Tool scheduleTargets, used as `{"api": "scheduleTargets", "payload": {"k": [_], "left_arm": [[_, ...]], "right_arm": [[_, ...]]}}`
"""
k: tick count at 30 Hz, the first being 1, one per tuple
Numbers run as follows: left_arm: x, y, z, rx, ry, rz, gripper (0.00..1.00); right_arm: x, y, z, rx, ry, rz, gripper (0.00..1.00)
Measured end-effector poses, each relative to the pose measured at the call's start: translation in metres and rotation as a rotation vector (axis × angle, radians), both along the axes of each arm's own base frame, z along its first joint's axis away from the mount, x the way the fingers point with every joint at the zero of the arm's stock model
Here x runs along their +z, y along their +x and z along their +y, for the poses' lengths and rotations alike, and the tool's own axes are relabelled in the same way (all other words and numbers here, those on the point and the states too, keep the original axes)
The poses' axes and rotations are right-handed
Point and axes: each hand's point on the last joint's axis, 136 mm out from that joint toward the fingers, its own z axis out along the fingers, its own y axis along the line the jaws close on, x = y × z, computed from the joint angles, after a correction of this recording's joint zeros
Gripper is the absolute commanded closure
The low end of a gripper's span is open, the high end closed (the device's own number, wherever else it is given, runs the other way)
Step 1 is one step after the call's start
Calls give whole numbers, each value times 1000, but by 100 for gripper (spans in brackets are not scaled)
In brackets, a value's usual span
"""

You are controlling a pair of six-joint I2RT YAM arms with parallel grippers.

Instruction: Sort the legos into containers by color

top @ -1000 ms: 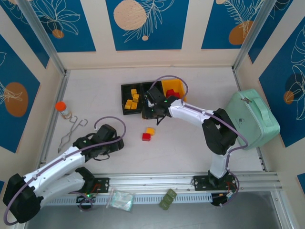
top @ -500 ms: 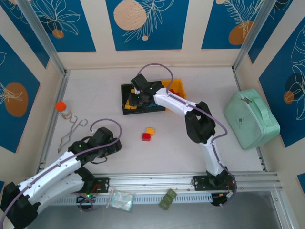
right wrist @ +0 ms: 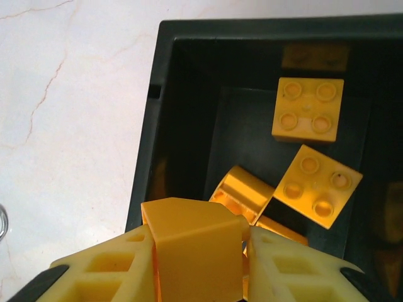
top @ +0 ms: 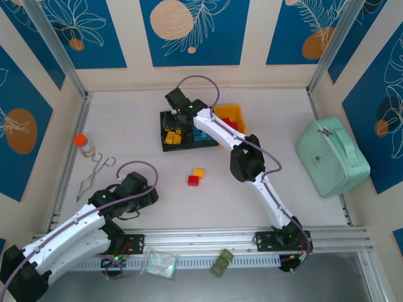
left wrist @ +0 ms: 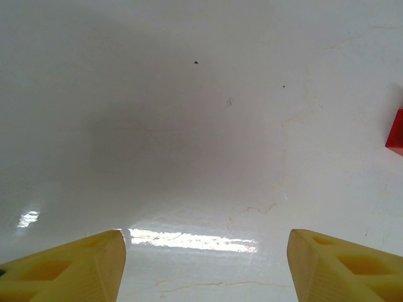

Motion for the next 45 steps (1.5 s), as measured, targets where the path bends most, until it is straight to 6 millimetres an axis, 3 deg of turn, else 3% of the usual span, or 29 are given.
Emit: {"api": "scheduleTargets", "payload": {"k": [5,10,16,22,30,33,37,42,45], "left_arm": [[0,0,0,0,-2,-2,32],[0,0,0,0,-2,-2,32],[0,0,0,1,-3,-2,32],[0,1,-2,-2,-9,-5,31],[-2,3,-10,-34,-20,8,30],[-3,4,-13,-58,-22,8,29],[1,6,-23,-104,-52,-9,29],[4,9,-35,-149,-86,-22,29],[4,10,-39,-171,-98,-20,28]], "right_arm": [[-8,2,-7,-19,-23,20,54],[0,4,-10,-28,-28,12,46],[1,4,-12,-26,-45,-4,45],[-2,-38,-34,4,-116,35,44],[59,-97,-58,38,-50,-35,38],[66,-113,-72,19,-32,-27,34],[50,-132,-91,-25,-47,39,31],[5,-157,-114,-98,-106,175,26],[-11,-168,-124,-132,-133,231,25]]}}
